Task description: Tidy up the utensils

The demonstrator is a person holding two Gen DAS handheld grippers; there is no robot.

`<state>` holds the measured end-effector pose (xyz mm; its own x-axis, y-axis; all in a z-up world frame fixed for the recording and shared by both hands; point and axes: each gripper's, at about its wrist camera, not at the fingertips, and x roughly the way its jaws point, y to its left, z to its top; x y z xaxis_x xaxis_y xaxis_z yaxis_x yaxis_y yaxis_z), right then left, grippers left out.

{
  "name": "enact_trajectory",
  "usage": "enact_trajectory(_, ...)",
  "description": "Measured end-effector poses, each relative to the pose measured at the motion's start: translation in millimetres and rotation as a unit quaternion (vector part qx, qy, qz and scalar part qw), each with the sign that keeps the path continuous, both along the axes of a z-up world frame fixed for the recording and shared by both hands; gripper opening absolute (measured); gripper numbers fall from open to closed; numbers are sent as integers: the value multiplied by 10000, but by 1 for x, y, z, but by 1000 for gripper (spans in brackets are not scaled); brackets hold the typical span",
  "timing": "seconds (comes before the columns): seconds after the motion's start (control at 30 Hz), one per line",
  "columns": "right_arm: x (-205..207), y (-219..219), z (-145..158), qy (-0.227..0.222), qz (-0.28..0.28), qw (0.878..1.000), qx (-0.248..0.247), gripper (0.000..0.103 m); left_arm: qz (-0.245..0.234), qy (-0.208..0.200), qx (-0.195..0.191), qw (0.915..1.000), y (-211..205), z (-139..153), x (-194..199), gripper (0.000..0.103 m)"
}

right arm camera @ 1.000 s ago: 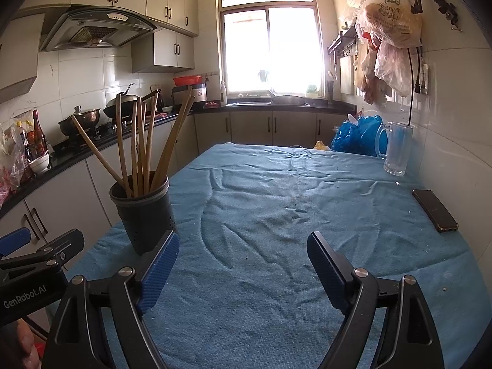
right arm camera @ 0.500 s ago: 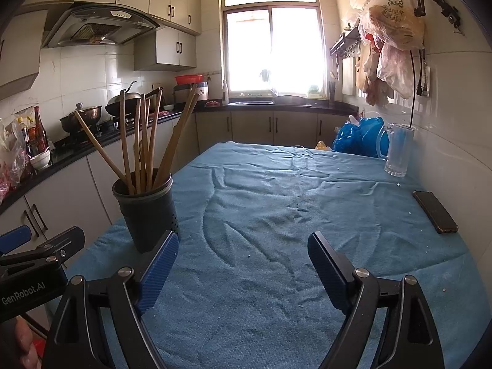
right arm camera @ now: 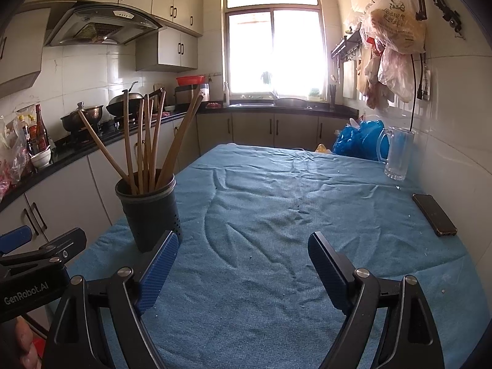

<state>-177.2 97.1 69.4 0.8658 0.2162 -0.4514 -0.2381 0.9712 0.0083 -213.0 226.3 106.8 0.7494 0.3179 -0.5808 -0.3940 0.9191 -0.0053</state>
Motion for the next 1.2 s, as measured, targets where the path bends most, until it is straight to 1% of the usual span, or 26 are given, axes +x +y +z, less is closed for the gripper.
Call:
enact_trajectory(0.77, 0, 3, -3, 32, 36, 10000, -36, 90, 45, 97, -83, 9999, -3, -3, -1, 103)
enact_trajectory(1.07, 0, 5, -4, 35, 61, 10000, -36, 91, 165, 54, -49, 9998, -1, 3, -3, 103)
enact_trajectory(1.2, 1, 3, -4, 69, 87, 9999, 15, 91, 146, 64, -26, 9999, -5, 6, -4, 103)
